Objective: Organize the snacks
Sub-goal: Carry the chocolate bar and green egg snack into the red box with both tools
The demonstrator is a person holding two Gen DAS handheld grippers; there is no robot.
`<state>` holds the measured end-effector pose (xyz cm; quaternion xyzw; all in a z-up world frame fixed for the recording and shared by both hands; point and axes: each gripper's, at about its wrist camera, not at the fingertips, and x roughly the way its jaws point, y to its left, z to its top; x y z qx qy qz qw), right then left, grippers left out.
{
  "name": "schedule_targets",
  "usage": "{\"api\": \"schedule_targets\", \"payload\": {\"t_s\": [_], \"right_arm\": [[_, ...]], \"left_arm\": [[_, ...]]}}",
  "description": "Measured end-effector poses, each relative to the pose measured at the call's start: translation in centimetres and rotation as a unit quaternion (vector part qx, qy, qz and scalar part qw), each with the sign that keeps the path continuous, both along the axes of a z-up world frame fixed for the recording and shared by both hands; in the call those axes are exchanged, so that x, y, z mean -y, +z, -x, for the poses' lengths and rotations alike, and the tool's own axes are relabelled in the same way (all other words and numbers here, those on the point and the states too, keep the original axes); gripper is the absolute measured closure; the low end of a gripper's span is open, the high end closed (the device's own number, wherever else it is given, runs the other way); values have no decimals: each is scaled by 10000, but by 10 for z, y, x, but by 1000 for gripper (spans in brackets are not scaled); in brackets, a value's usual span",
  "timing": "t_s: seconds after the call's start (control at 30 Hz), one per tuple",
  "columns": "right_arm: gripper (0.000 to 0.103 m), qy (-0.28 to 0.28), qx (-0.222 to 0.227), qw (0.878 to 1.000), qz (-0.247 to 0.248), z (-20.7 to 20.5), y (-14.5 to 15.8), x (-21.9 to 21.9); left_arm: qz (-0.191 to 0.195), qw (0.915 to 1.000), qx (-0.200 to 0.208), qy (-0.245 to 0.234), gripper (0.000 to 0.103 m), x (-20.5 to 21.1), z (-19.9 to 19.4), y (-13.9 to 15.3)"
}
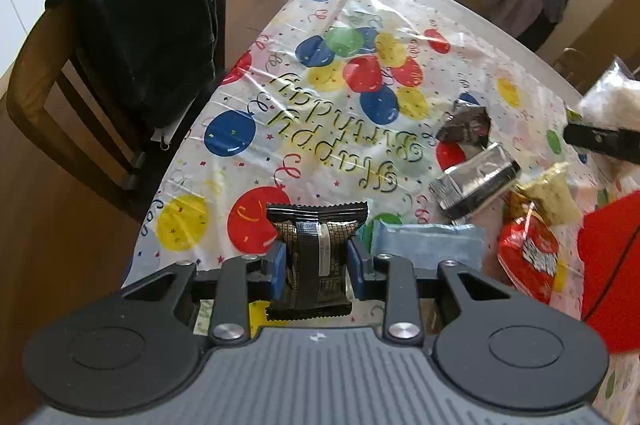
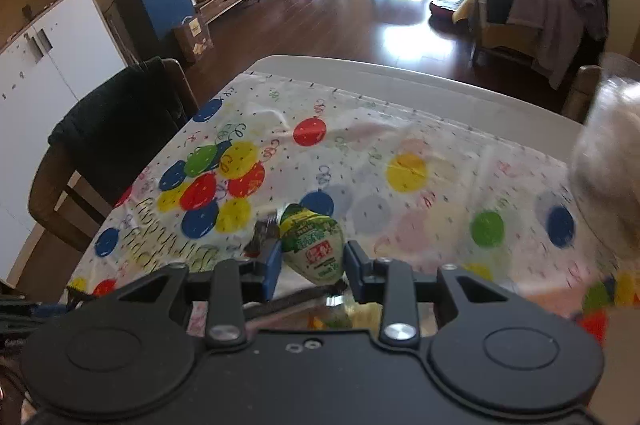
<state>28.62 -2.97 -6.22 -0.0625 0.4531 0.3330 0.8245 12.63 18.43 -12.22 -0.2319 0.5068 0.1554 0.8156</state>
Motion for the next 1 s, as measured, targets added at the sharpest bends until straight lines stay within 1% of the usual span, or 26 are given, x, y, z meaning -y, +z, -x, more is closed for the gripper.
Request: {"api": "schedule_targets", "payload": {"t_s": [0.2, 0.47, 0.73, 1.0], "right_arm": [[70, -168, 100, 9998, -93, 45, 22, 30], [70, -486, 60, 9985, -226, 96, 41, 66], [70, -859, 112, 9957, -327, 134, 57, 112], [70, -1330, 252, 9904, -296, 138, 67, 178]], "left_arm": [[-38, 9994, 181, -302, 73, 10, 18, 20], [-57, 9946, 426, -949, 73, 43, 34, 57], [-77, 9840, 689, -1643, 73, 88, 30, 85], [-79, 9688, 876, -2316, 73, 154, 5, 108]]}}
